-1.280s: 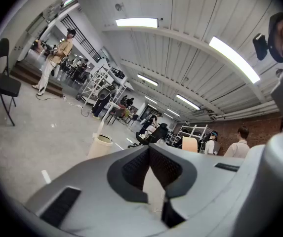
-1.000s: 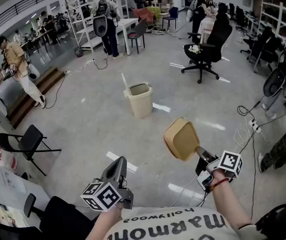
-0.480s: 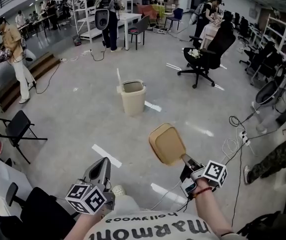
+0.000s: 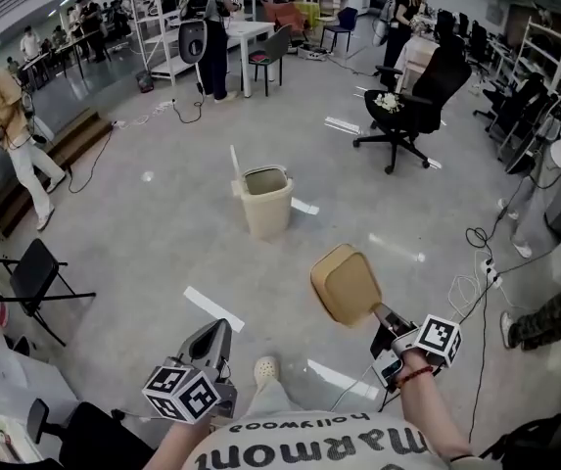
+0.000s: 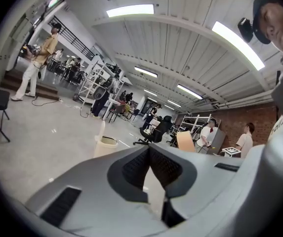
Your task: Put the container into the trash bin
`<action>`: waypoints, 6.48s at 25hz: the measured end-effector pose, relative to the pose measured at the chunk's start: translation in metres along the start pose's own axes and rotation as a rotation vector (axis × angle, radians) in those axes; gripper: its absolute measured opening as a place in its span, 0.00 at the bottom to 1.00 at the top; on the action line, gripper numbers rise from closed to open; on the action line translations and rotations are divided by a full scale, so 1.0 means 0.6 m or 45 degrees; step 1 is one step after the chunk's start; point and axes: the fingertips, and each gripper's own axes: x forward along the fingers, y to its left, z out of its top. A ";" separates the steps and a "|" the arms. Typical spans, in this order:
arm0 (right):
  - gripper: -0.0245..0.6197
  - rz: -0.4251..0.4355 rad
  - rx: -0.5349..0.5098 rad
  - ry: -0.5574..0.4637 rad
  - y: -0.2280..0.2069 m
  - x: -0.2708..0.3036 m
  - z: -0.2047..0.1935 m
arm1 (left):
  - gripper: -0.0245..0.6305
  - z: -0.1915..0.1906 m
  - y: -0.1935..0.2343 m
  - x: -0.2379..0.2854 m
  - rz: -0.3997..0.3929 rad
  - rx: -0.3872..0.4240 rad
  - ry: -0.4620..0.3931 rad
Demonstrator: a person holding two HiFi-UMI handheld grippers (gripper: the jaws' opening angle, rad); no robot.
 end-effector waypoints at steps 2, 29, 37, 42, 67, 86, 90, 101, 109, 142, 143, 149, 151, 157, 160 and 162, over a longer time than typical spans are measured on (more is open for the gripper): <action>0.06 -0.017 -0.007 -0.028 0.015 0.048 0.027 | 0.04 0.027 0.034 0.048 -0.030 -0.002 0.000; 0.06 -0.013 0.034 -0.045 0.118 0.415 0.130 | 0.04 0.233 0.251 0.354 -0.125 0.004 0.001; 0.06 -0.019 0.028 0.009 0.103 0.537 0.232 | 0.04 0.268 0.297 0.477 -0.053 -0.021 -0.026; 0.06 0.018 0.025 0.057 0.099 0.615 0.316 | 0.04 0.294 0.305 0.569 -0.014 -0.025 -0.035; 0.06 -0.116 0.086 0.247 0.018 0.873 0.460 | 0.04 0.310 0.406 0.819 0.189 -0.081 0.039; 0.06 -0.218 0.183 0.150 0.050 1.093 0.459 | 0.04 0.385 0.589 1.029 0.008 -0.088 0.284; 0.06 -0.258 0.175 0.099 0.043 1.123 0.460 | 0.04 0.392 0.622 1.053 -0.018 -0.074 0.323; 0.06 -0.431 0.155 0.180 -0.074 1.212 0.431 | 0.04 0.285 0.664 1.112 -0.023 -0.119 0.465; 0.06 -0.573 0.142 0.327 -0.195 1.263 0.411 | 0.03 0.171 0.647 1.165 0.047 -0.183 0.602; 0.06 -0.855 -0.553 0.601 -0.449 1.506 0.331 | 0.03 -0.171 0.702 1.221 0.108 -0.383 0.871; 0.06 -0.861 -0.596 0.616 -0.448 1.512 0.331 | 0.03 -0.172 0.702 1.220 0.108 -0.396 0.872; 0.06 -0.906 -0.691 0.687 -0.462 1.528 0.318 | 0.03 -0.179 0.704 1.218 0.107 -0.437 0.872; 0.06 -0.916 -0.712 0.695 -0.467 1.534 0.315 | 0.03 -0.180 0.707 1.221 0.109 -0.443 0.868; 0.06 -0.980 -0.866 0.749 -0.490 1.549 0.310 | 0.03 -0.191 0.717 1.224 0.124 -0.487 0.868; 0.06 -1.032 -0.944 0.756 -0.494 1.554 0.312 | 0.03 -0.199 0.721 1.219 0.133 -0.501 0.869; 0.06 -1.066 -0.990 0.778 -0.496 1.559 0.307 | 0.03 -0.203 0.725 1.213 0.141 -0.510 0.871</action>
